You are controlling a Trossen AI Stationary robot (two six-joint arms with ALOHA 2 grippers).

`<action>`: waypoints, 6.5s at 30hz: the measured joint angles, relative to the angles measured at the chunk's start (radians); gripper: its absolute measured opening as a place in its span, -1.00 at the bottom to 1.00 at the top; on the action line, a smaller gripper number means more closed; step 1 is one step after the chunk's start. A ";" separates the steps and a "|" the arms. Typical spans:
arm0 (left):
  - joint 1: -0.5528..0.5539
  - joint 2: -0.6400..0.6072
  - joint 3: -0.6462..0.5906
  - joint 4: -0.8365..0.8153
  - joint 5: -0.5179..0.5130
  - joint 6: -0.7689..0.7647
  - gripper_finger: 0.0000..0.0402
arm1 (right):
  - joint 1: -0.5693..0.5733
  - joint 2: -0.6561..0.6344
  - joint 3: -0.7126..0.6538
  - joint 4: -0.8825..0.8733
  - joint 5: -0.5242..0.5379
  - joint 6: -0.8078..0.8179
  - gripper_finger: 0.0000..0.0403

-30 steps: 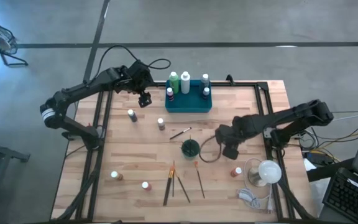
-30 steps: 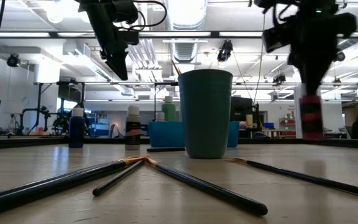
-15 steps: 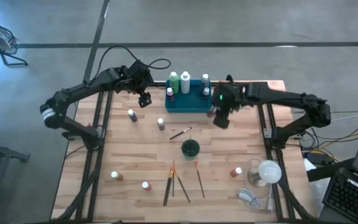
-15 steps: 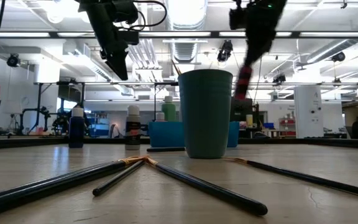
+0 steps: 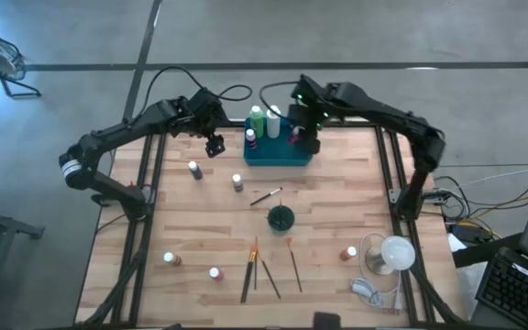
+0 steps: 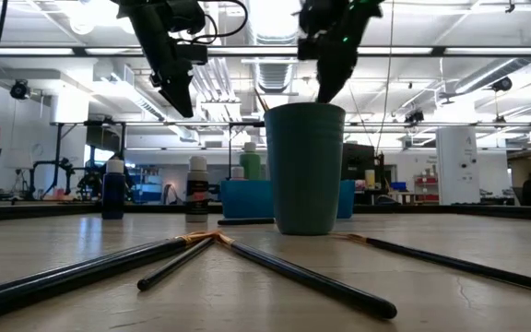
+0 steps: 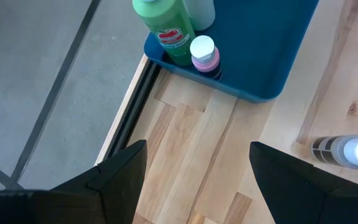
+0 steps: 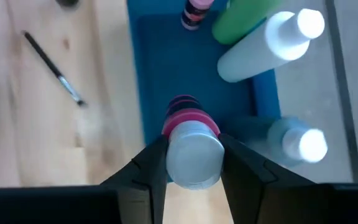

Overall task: Pick & Place Paint Supplies
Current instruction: Put the red paint bottle into the blue bin, then put the black blue paint bottle into the blue bin

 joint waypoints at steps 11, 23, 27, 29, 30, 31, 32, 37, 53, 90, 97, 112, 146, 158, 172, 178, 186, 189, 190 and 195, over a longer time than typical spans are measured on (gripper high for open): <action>0.000 0.000 0.000 0.008 0.000 -0.005 0.44 | -0.089 0.316 0.344 -0.130 -0.035 -0.178 -0.45; 0.000 0.000 0.000 0.018 0.000 -0.008 0.44 | -0.132 0.484 0.478 -0.170 -0.046 -0.220 -0.45; 0.000 0.000 0.000 0.019 0.000 -0.008 0.44 | -0.133 0.508 0.485 -0.173 -0.049 -0.220 -0.45; 0.000 0.000 0.000 0.021 0.000 -0.008 0.44 | -0.133 0.515 0.481 -0.171 -0.049 -0.226 -0.45; 0.000 0.000 0.000 0.022 0.000 -0.008 0.44 | -0.133 0.519 0.478 -0.171 -0.049 -0.227 -0.45; 0.000 0.000 0.000 0.022 0.000 -0.008 0.44 | -0.134 0.526 0.476 -0.171 -0.049 -0.227 -0.45; 0.000 0.000 0.000 0.022 0.000 -0.008 0.44 | -0.135 0.531 0.475 -0.169 -0.049 -0.227 -0.45; 0.000 0.000 0.000 0.022 0.000 -0.008 0.44 | -0.137 0.538 0.475 -0.163 -0.048 -0.227 -0.45; 0.000 0.000 0.000 0.021 0.003 -0.007 0.44 | -0.145 0.582 0.475 -0.121 0.027 -0.254 -0.45; 0.000 0.000 0.000 0.021 0.004 -0.007 0.44 | -0.134 0.554 0.531 -0.120 0.034 -0.248 0.37; 0.000 0.000 0.000 0.017 -0.017 0.026 0.44 | -0.088 0.455 0.531 -0.168 0.068 -0.214 0.40; -0.005 -0.002 0.039 -0.271 -0.027 -0.102 0.43 | 0.074 0.094 0.467 -0.302 0.105 -0.030 0.14; -0.009 -0.171 -0.210 -0.398 -0.011 -0.186 0.29 | 0.407 -0.651 -0.673 0.155 0.113 0.529 0.02; -0.009 -0.096 -0.190 -0.409 -0.008 -0.461 0.29 | 0.405 -0.592 -0.659 0.197 0.112 0.467 0.07; -0.008 0.020 -0.179 -0.401 0.001 -0.473 0.29 | 0.405 -0.593 -0.658 0.198 0.136 0.471 0.07; -0.008 0.043 -0.179 -0.380 0.007 -0.463 0.29 | 0.405 -0.593 -0.658 0.198 0.136 0.473 0.05; -0.009 0.043 -0.220 -0.348 0.017 -0.460 0.29 | 0.405 -0.593 -0.658 0.197 0.136 0.473 0.00; -0.009 0.043 -0.235 -0.335 0.017 -0.457 0.29 | 0.404 -0.593 -0.658 0.198 0.138 0.468 0.01; -0.009 0.043 -0.240 -0.326 0.018 -0.455 0.29 | 0.404 -0.593 -0.658 0.198 0.139 0.466 0.02; -0.009 0.043 -0.262 -0.292 0.042 -0.444 0.29 | 0.404 -0.593 -0.658 0.200 0.139 0.466 0.05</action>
